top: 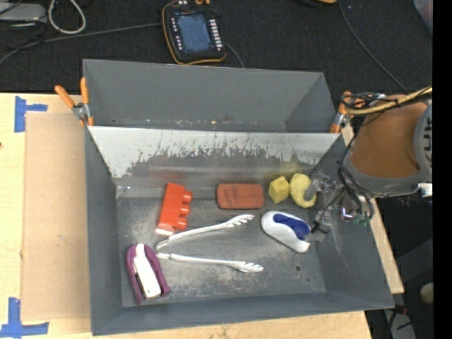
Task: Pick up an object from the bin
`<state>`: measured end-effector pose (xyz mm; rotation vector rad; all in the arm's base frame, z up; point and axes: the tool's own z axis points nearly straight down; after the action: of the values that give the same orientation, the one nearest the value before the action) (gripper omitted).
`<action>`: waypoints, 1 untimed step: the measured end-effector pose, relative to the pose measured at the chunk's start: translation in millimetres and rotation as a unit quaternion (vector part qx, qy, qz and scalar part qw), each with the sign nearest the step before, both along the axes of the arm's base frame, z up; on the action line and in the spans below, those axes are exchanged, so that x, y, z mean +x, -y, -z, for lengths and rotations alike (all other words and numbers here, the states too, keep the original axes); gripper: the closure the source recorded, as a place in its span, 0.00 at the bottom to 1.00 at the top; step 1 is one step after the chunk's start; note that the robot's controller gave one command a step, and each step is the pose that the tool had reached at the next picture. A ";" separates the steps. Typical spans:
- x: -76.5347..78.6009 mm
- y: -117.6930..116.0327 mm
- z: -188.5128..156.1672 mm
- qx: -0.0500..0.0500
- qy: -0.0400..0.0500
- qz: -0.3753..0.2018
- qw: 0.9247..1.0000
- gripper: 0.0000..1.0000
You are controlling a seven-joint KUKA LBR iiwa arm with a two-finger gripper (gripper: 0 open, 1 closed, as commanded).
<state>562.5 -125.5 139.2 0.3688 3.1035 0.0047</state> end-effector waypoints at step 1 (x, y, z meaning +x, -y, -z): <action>6.2 5.8 41.5 0.001 -0.014 -0.197 0.980 0.00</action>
Offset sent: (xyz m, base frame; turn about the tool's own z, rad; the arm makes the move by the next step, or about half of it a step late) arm -0.0089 -0.0057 -0.0692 0.2599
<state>568.7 -131.3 97.6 -0.2523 3.1440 0.0089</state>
